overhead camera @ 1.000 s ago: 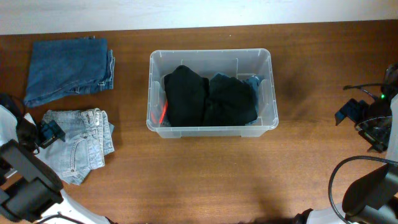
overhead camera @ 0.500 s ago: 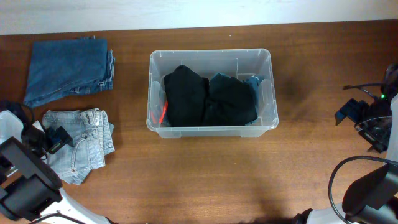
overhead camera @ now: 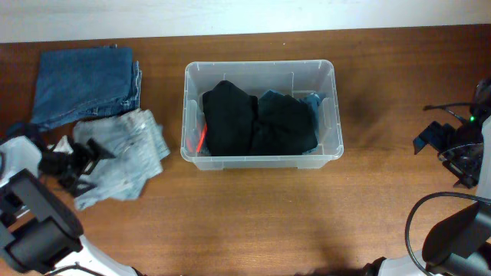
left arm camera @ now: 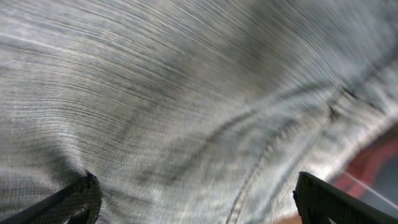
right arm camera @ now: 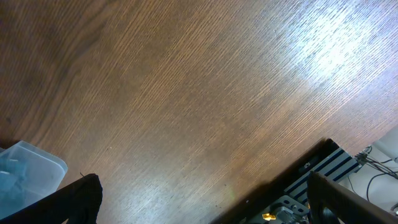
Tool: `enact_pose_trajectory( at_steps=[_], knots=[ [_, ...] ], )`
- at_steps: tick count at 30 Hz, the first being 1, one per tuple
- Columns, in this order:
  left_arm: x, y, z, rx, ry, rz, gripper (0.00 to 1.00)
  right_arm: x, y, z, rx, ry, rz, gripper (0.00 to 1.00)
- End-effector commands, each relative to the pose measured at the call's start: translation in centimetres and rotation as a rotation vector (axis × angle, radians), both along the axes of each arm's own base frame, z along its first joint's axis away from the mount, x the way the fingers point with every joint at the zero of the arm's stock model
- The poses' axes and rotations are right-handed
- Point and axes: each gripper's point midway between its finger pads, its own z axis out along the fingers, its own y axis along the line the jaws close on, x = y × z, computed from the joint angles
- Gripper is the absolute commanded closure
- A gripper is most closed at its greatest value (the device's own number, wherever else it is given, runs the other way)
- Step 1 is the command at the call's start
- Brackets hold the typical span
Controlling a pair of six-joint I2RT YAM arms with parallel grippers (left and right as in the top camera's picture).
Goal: Pack container
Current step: 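Move the left gripper to the light-wash denim shorts, then grasp the light-wash denim shorts' edge with the left gripper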
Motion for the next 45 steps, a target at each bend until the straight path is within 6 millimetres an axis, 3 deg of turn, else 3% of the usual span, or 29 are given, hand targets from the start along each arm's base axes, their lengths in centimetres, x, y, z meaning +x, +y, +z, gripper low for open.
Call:
enact_pose_trajectory(
  at_steps=[1, 8, 13, 16, 20, 27, 31, 36, 38, 41, 45],
  knots=[
    [2.3, -5.7, -0.5, -0.221, -0.1, -0.06, 0.01, -0.1, -0.1, 0.1, -0.003, -0.002, -0.011, 0.02],
    [2.7, -5.3, 0.2, -0.206, -0.129, -0.082, 0.01, -0.1, -0.1, 0.1, -0.003, -0.002, -0.011, 0.01],
    [4.0, -3.6, 3.3, -0.135, -0.215, -0.154, 0.01, -0.1, -0.1, 0.1, -0.003, -0.002, -0.011, 0.02],
    [3.6, 0.1, 4.8, 0.069, -0.166, -0.168, 0.01, -0.1, -0.1, 0.1, -0.003, -0.002, -0.011, 0.02],
    [2.4, 3.3, 3.8, 0.259, -0.087, -0.238, 0.01, -0.1, -0.1, 0.1, -0.003, -0.002, -0.011, 0.02],
    [4.2, 4.5, 4.0, 0.362, -0.211, -0.432, 0.01, -0.1, -0.1, 0.1, -0.003, -0.002, -0.011, 0.01],
    [5.3, 5.0, 3.9, 0.389, -0.25, -0.436, 0.01, -0.1, -0.1, 0.1, -0.003, -0.002, -0.011, 0.02],
    [5.6, 5.1, 2.3, 0.378, -0.243, -0.437, 0.01, -0.1, -0.1, 0.1, -0.003, -0.002, -0.011, 0.01],
    [6.0, 4.4, 1.2, 0.321, -0.262, -0.437, 0.01, -0.1, -0.1, 0.1, -0.003, -0.002, -0.011, 0.02],
    [7.3, 3.0, 1.2, 0.244, -0.351, -0.431, 0.01, -0.1, -0.1, 0.1, -0.003, -0.002, -0.011, 0.02],
    [7.7, 2.7, 1.1, 0.224, -0.374, -0.429, 0.01, -0.1, -0.1, 0.1, -0.003, -0.002, -0.011, 0.01]
  ],
)
